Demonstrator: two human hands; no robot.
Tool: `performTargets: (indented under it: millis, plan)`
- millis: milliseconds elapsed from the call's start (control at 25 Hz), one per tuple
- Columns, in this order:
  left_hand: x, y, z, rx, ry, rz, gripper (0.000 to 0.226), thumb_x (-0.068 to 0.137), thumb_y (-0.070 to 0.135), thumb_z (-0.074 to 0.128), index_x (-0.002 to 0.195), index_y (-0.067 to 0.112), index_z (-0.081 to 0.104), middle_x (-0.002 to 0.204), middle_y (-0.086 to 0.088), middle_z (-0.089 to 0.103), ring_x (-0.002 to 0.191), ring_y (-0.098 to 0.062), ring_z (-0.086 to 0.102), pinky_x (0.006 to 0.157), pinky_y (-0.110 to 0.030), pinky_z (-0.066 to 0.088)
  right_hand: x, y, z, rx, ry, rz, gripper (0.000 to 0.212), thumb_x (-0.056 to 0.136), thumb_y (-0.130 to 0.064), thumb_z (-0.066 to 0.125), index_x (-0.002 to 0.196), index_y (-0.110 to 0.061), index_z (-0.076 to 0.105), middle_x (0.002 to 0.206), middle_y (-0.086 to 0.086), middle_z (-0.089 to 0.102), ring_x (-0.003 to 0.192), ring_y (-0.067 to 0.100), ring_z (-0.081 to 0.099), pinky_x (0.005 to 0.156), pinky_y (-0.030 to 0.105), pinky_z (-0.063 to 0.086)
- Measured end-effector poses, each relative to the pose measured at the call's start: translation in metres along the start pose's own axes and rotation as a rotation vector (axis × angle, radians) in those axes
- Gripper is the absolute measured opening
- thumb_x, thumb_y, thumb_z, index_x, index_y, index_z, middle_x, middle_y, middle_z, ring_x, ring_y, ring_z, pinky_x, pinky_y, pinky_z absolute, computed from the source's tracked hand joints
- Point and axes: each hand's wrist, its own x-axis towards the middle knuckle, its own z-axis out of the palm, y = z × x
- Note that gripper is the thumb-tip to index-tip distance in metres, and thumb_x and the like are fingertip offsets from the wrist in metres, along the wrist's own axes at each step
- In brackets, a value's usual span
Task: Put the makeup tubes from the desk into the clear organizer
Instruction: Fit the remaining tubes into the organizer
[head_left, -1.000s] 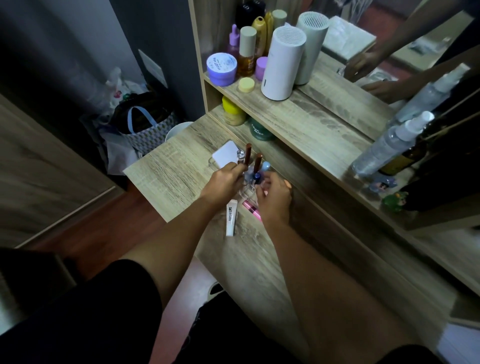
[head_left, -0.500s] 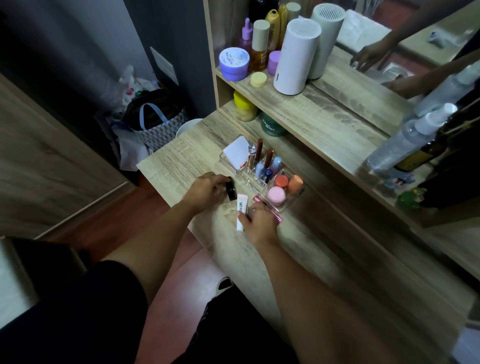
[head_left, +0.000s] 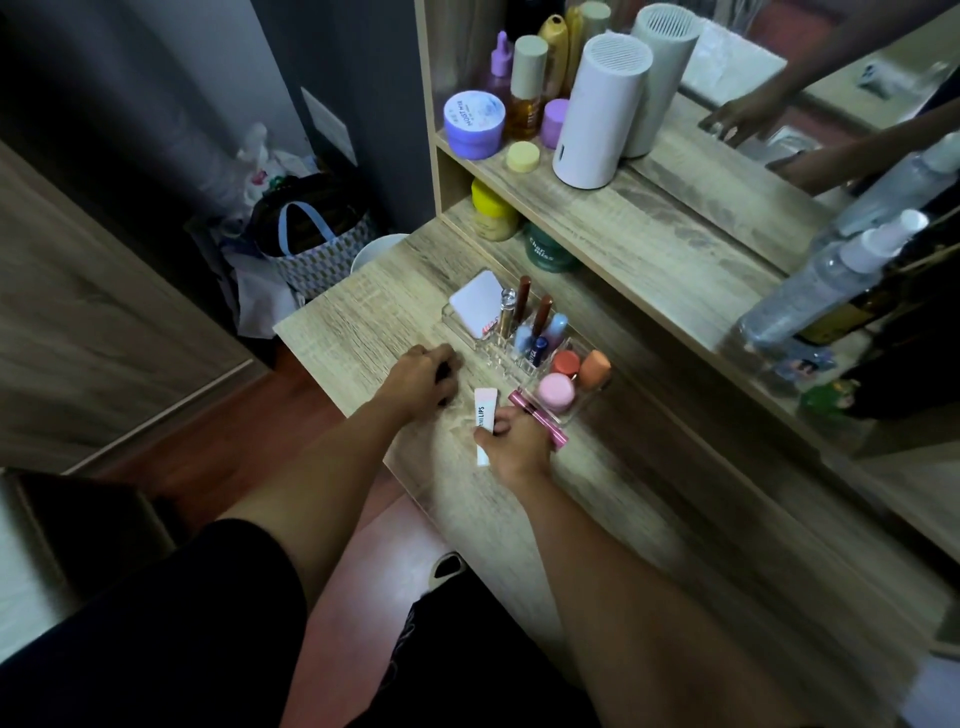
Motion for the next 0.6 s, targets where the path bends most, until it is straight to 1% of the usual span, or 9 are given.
performTargets:
  millis: [80, 160, 240, 280, 320, 360, 480, 560, 600]
  plan:
    - [0.001, 0.002, -0.004, -0.099, 0.016, -0.073, 0.053, 0.075, 0.019, 0.069, 0.121, 0.013, 0.045, 0.099, -0.023, 0.062, 0.096, -0.036, 0.057, 0.080, -0.037, 0.046, -0.001, -0.001, -0.003, 0.130, -0.002, -0.006, 0.022, 0.075, -0.003, 0.073, 0.096, -0.001, 0.066, 0.087, 0.017, 0.072, 0.063, 0.013, 0.060, 0.056, 0.013, 0.045]
    - [0.001, 0.004, -0.008, -0.251, 0.050, -0.157, 0.059, 0.074, 0.021, 0.071, 0.126, 0.014, 0.042, 0.095, -0.015, 0.062, 0.092, -0.030, 0.057, 0.077, -0.032, 0.045, -0.003, -0.004, -0.008, 0.220, 0.039, -0.047, 0.021, 0.074, 0.000, 0.072, 0.094, -0.004, 0.065, 0.082, 0.011, 0.070, 0.057, 0.005, 0.058, 0.053, 0.007, 0.047]
    - [0.002, 0.007, -0.012, -0.402, 0.107, -0.189, 0.050, 0.075, 0.019, 0.070, 0.121, 0.015, 0.051, 0.096, -0.011, 0.061, 0.086, -0.024, 0.057, 0.074, -0.029, 0.048, -0.005, -0.008, -0.016, 0.265, 0.117, -0.119, 0.019, 0.075, -0.003, 0.073, 0.092, -0.008, 0.067, 0.078, 0.004, 0.070, 0.059, 0.005, 0.061, 0.053, 0.001, 0.046]
    - [0.002, 0.010, -0.015, -0.492, 0.137, -0.187, 0.042, 0.075, 0.016, 0.070, 0.115, 0.015, 0.057, 0.095, -0.011, 0.061, 0.083, -0.022, 0.058, 0.074, -0.033, 0.053, -0.005, -0.010, -0.020, 0.272, 0.175, -0.157, 0.018, 0.075, -0.006, 0.075, 0.092, -0.009, 0.068, 0.076, -0.001, 0.070, 0.062, 0.004, 0.062, 0.055, 0.000, 0.046]
    - [0.002, 0.014, -0.017, -0.577, 0.164, -0.175, 0.036, 0.075, 0.013, 0.069, 0.110, 0.016, 0.060, 0.094, -0.011, 0.061, 0.080, -0.022, 0.058, 0.077, -0.038, 0.056, -0.005, -0.013, -0.023, 0.274, 0.239, -0.193, 0.018, 0.076, -0.009, 0.075, 0.092, -0.010, 0.068, 0.077, -0.004, 0.069, 0.066, 0.004, 0.064, 0.058, 0.000, 0.046]
    - [0.004, 0.017, -0.020, -0.639, 0.189, -0.153, 0.033, 0.075, 0.010, 0.069, 0.107, 0.017, 0.062, 0.093, -0.010, 0.061, 0.080, -0.023, 0.059, 0.083, -0.043, 0.056, -0.005, -0.017, -0.027, 0.280, 0.300, -0.222, 0.017, 0.077, -0.010, 0.075, 0.093, -0.008, 0.069, 0.080, -0.003, 0.070, 0.069, 0.004, 0.065, 0.060, -0.001, 0.046]
    - [0.010, 0.029, -0.024, -0.715, 0.237, -0.085, 0.033, 0.074, 0.008, 0.072, 0.104, 0.017, 0.062, 0.091, -0.011, 0.063, 0.083, -0.025, 0.064, 0.089, -0.043, 0.053, 0.001, -0.028, -0.034, 0.336, 0.422, -0.261, 0.011, 0.079, -0.006, 0.073, 0.088, -0.003, 0.068, 0.086, 0.007, 0.072, 0.073, 0.008, 0.066, 0.062, -0.005, 0.044]
    - [0.015, 0.036, -0.023, -0.712, 0.252, -0.054, 0.032, 0.074, 0.008, 0.073, 0.103, 0.014, 0.062, 0.090, -0.011, 0.065, 0.086, -0.029, 0.067, 0.090, -0.041, 0.054, 0.005, -0.032, -0.037, 0.340, 0.479, -0.281, 0.008, 0.080, -0.005, 0.073, 0.085, -0.002, 0.067, 0.085, 0.005, 0.070, 0.074, 0.009, 0.065, 0.061, -0.006, 0.043]
    - [0.017, 0.038, -0.022, -0.692, 0.256, -0.045, 0.031, 0.074, 0.007, 0.073, 0.103, 0.013, 0.062, 0.090, -0.011, 0.065, 0.085, -0.028, 0.068, 0.089, -0.039, 0.055, 0.007, -0.032, -0.038, 0.345, 0.492, -0.283, 0.007, 0.080, -0.005, 0.072, 0.084, -0.002, 0.067, 0.085, 0.005, 0.070, 0.075, 0.011, 0.066, 0.061, -0.004, 0.044]
